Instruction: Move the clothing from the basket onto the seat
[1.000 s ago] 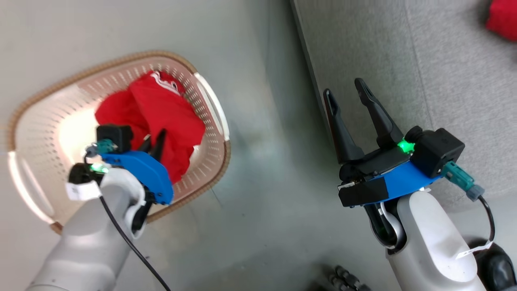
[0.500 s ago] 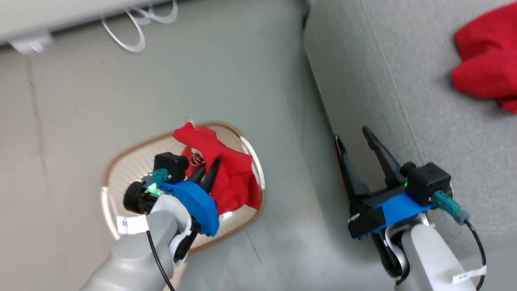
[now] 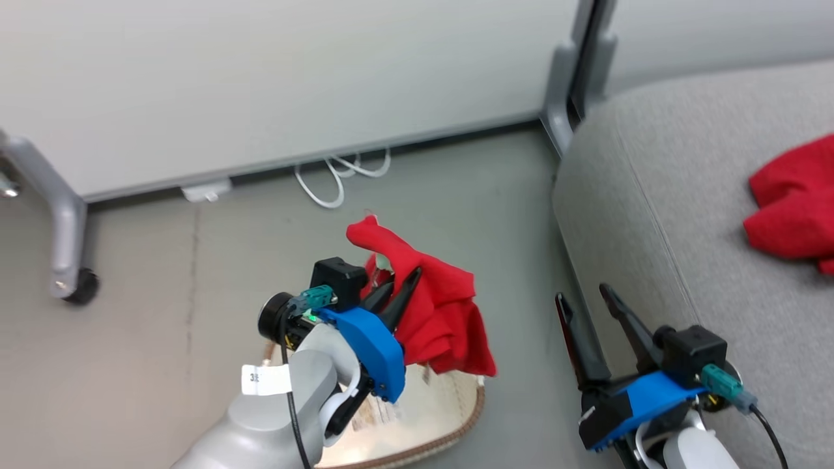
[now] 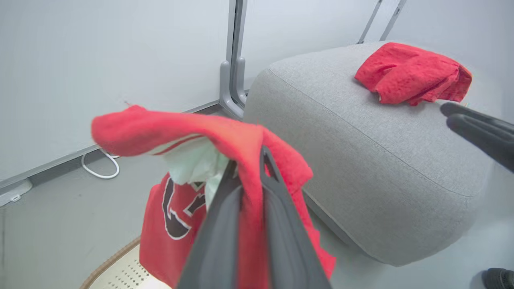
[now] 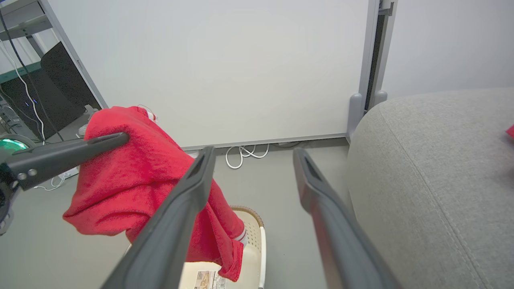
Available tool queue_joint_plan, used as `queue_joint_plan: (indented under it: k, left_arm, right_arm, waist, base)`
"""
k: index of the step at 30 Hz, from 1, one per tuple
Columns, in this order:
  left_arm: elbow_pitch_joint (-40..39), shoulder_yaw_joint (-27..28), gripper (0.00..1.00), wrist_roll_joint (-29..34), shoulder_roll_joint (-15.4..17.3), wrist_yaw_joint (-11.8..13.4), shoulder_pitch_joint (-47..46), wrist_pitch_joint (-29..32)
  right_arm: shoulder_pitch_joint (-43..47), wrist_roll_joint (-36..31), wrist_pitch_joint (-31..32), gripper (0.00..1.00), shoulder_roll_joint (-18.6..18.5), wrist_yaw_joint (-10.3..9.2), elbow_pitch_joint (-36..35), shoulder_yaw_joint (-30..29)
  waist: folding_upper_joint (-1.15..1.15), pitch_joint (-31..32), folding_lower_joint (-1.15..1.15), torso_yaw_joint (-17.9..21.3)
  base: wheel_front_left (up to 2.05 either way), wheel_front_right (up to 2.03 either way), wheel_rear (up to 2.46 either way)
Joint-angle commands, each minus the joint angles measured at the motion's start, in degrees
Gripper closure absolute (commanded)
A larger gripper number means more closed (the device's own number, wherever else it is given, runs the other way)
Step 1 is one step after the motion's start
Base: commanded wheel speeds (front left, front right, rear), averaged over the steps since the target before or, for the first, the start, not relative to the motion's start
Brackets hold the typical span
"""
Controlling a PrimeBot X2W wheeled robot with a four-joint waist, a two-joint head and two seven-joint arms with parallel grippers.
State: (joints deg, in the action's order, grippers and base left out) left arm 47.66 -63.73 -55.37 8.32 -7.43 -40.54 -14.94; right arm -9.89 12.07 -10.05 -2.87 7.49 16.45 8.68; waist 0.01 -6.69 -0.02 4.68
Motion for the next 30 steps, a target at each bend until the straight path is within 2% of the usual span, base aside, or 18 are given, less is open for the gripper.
queue_joint_plan:
  k: [1,9,30]
  left_arm:
    - [-0.21,-0.14,1.00,0.23,-0.15,-0.09,-0.62,-0.36]
    - [-2.55,-0.95,1.00,1.32,-1.60,-0.09,-2.81,-0.34]
    - [-4.04,-1.45,1.00,3.24,-3.34,-0.09,-8.33,-0.35]
  right_arm:
    - [1.05,-0.14,0.42,0.00,-0.02,0.01,-0.24,-0.14]
    - [4.76,-0.35,2.16,0.00,-0.02,0.01,-2.01,-0.90]
    - [5.83,-0.06,4.15,0.00,-0.02,0.01,-4.17,0.88]
  waist:
    - [-0.01,2.94,0.02,-2.48]
    - [-0.01,6.36,0.02,-4.69]
    - [-0.01,7.37,0.02,-6.11]
  base:
    - [0.00,0.00,0.00]
    - [0.00,0.00,0.00]
    - [0.00,0.00,0.00]
